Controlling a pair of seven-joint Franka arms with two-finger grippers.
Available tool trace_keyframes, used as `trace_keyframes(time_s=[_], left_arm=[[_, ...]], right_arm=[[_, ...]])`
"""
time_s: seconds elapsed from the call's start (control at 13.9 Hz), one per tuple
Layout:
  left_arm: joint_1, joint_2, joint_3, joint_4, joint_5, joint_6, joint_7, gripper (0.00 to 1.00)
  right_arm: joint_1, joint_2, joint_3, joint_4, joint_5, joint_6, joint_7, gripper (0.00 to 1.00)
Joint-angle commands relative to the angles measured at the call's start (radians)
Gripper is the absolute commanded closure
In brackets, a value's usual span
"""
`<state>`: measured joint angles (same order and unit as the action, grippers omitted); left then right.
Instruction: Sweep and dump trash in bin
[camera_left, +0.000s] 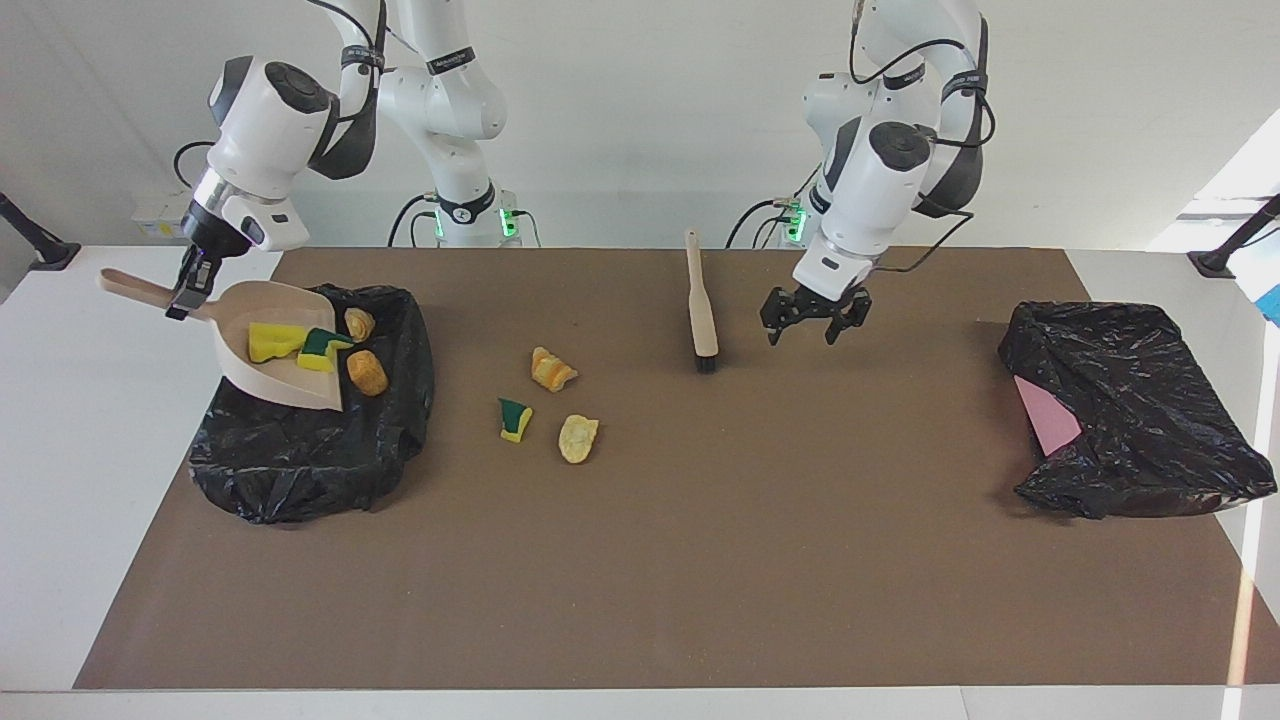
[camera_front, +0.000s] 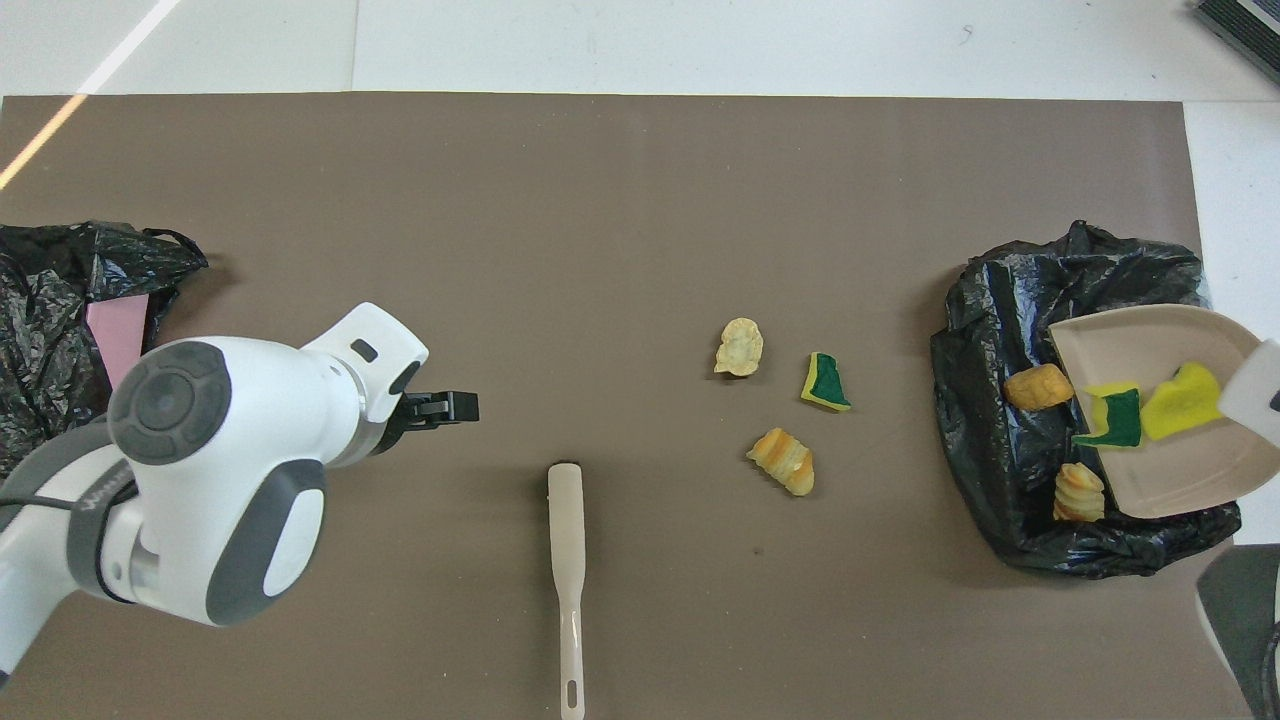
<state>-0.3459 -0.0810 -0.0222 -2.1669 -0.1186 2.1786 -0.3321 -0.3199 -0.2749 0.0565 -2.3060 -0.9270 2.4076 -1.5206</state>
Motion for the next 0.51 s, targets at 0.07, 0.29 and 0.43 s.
trace_keyframes(time_s=[0.07, 0.29, 0.43], left_arm=[[0.115, 0.108, -0.01, 0.246, 0.019, -0.192, 0.134, 0.0], [0.195, 0.119, -0.007, 0.318, 0.022, -0.244, 0.244, 0.0], [0.231, 0.112, -0.005, 0.364, 0.078, -0.284, 0.271, 0.0]], right_arm=[[0.004, 0.049, 0.023, 0.08, -0.074, -0.048, 0.022, 1.0], [0.067, 0.059, 0.031, 0.14, -0.16, -0.188, 0.025, 1.0], [0.068, 0.042, 0.031, 0.14, -0.164, -0.238, 0.026, 1.0]])
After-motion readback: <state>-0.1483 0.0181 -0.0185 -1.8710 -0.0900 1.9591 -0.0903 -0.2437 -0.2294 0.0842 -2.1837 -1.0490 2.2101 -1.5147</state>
